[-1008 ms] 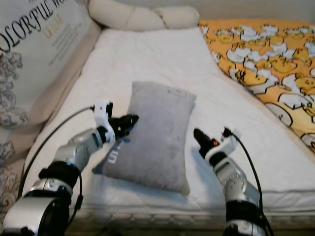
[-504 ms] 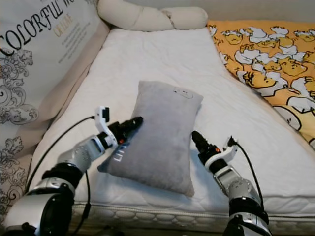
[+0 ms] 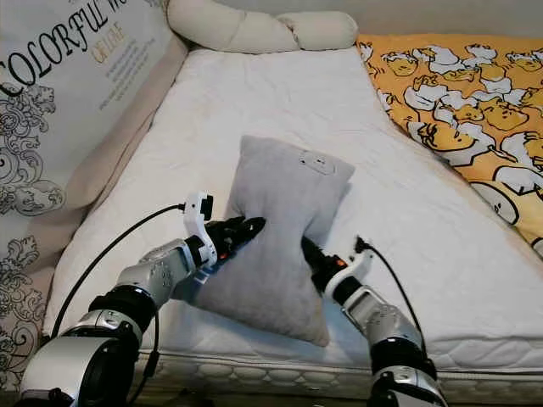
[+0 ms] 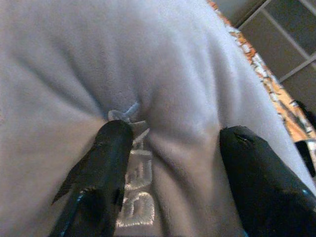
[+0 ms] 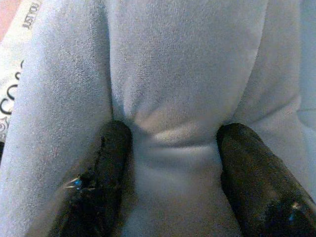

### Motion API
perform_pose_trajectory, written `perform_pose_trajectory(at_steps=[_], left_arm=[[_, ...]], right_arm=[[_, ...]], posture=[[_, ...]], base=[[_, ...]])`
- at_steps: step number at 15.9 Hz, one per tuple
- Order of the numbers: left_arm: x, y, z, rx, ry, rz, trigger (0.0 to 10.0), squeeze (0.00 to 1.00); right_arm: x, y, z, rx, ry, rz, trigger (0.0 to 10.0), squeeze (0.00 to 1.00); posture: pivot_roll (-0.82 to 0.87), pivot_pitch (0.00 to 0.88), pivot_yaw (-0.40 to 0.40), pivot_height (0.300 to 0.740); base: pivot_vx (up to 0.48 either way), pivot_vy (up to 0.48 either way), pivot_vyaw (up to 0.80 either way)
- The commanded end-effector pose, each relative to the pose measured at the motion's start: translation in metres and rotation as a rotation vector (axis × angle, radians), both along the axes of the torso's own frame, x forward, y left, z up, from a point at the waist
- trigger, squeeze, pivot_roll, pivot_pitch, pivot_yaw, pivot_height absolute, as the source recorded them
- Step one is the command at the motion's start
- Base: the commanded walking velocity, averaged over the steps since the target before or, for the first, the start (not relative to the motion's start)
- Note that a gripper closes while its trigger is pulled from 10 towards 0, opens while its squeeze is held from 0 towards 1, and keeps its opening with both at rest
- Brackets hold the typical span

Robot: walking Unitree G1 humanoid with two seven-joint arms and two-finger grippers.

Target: Clean up the room

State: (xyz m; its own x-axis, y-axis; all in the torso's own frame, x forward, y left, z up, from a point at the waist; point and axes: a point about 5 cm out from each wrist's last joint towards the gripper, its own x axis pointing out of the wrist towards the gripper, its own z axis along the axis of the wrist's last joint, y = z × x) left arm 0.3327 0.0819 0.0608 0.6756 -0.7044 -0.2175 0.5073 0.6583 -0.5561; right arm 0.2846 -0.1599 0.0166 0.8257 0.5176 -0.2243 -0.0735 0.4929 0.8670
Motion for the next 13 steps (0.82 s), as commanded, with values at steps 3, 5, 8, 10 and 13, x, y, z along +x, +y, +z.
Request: perform_pose_trajectory(at_steps=[3,5,8,10,13], left_arm=[[-0.0064,-0.0022,-0.011,0.079,0.041,-0.036,0.0,0.0],[-0.009,0.0031,-0.017,0.127,0.045,-0.028,0.0,0.0],[-0.0094,0.0029,-0.0187,0.133,0.05,-0.017,0.0,0.0],[-0.009,0.0031,-0.0193,0.16,0.048,-0.01,0.0,0.0],[-0.0085,0.0028,-0.0194,0.216,0.016,-0.021,0.0,0.0]], right_arm=[[0.0028,0.0228,0.0011,-0.016,0.001,0.074,0.0,0.0],[0.0039,0.0214,0.0012,-0.031,-0.008,0.06,0.0,0.0],[0.0042,0.02,0.0012,-0.046,-0.018,0.051,0.0,0.0],[0.0053,0.0197,0.0013,-0.062,-0.021,0.03,0.0,0.0],[0.0075,0.0208,0.0037,-0.097,-0.043,0.024,0.0,0.0]], posture=[[-0.15,0.0,0.062,0.74],[-0.16,0.0,0.058,0.74],[-0.16,0.0,0.057,0.74],[-0.16,0.0,0.058,0.74],[-0.16,0.0,0.056,0.74]], base=[[0.0,0.0,0.0],[0.0,0.0,0.0],[0.0,0.0,0.0],[0.0,0.0,0.0],[0.0,0.0,0.0]])
